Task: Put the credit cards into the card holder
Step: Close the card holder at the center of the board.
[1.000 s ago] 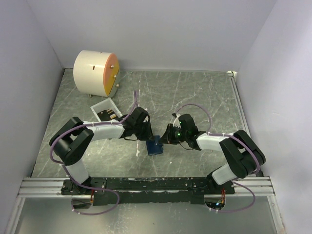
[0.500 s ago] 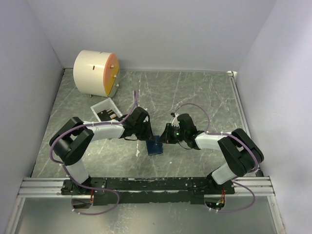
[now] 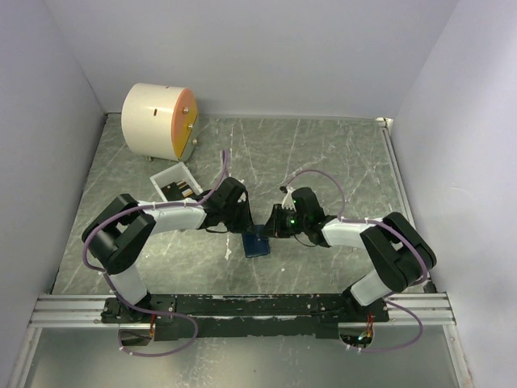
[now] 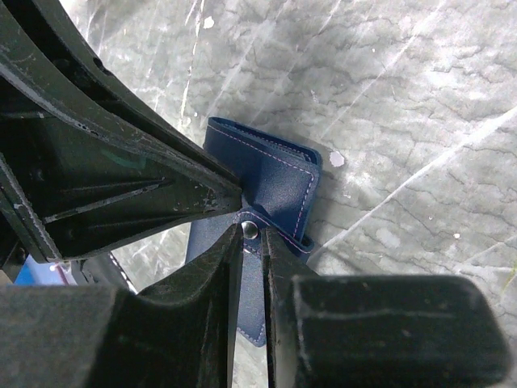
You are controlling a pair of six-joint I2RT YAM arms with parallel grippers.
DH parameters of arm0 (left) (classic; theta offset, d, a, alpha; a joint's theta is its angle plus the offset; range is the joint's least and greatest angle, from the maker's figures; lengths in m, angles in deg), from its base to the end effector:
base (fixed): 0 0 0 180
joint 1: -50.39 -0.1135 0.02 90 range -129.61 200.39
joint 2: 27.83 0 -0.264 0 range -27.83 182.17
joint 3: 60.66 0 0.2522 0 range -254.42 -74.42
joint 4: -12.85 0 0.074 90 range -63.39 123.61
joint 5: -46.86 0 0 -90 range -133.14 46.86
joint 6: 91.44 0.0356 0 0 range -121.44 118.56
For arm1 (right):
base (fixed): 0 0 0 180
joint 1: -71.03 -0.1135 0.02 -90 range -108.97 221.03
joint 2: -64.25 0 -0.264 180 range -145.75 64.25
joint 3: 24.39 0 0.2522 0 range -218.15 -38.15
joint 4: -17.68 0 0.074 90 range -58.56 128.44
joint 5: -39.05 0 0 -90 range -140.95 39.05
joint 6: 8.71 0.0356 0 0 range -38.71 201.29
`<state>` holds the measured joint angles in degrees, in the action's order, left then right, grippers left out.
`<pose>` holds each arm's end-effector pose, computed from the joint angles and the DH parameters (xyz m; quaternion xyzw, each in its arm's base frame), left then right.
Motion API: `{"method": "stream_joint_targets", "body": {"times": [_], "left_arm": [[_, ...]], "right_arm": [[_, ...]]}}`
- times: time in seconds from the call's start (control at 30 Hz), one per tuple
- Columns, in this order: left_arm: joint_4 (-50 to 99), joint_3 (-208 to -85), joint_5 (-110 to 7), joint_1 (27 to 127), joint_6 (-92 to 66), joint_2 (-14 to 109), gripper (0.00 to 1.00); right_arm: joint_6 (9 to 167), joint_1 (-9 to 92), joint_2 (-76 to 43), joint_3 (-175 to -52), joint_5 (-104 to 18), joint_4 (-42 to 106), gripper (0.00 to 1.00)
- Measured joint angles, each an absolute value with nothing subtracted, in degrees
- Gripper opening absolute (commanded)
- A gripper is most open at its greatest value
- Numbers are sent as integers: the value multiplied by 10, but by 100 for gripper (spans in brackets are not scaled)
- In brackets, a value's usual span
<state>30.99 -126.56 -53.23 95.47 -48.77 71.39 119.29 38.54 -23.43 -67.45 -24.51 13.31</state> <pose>0.2364 -0.2459 0.1503 0.0106 0.9407 -0.2947 0.1676 0.2189 0.1582 0.1317 -0.0536 0.8868 0.4058 0.2147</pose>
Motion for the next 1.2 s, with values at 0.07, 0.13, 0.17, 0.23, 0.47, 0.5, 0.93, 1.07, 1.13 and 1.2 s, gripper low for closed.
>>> {"method": "stream_joint_targets", "body": {"times": [0.07,0.13,0.17,0.23,0.47,0.5,0.93,1.07,1.13,1.2], "left_arm": [[310,-1266,-532,955,-488,714,25],[310,-1266,-533,955,-488,714,27],[310,-1266,-532,955,-488,714,28],[310,-1266,-533,955,-488,713,28],[311,-1266,-533,955,-487,711,24],[311,-1266,-533,955,-487,711,23],[311,-1266,-532,955,-483,711,22],[311,-1265,-532,955,-483,711,22],[311,-1265,-532,955,-483,711,22],[311,-1266,-532,955,-483,711,22]], "right_arm": [[1185,384,-234,-680,-245,142,16],[1177,383,-234,-685,-246,152,16],[1174,383,-234,-687,-246,157,16],[1169,382,-234,-691,-246,165,16],[1157,381,-234,-695,-243,172,16],[1154,381,-234,-697,-243,176,16],[1149,372,-207,-715,-269,257,16],[1149,372,-209,-718,-273,258,15],[1149,372,-211,-718,-273,257,15],[1151,372,-212,-718,-271,256,14]]}}
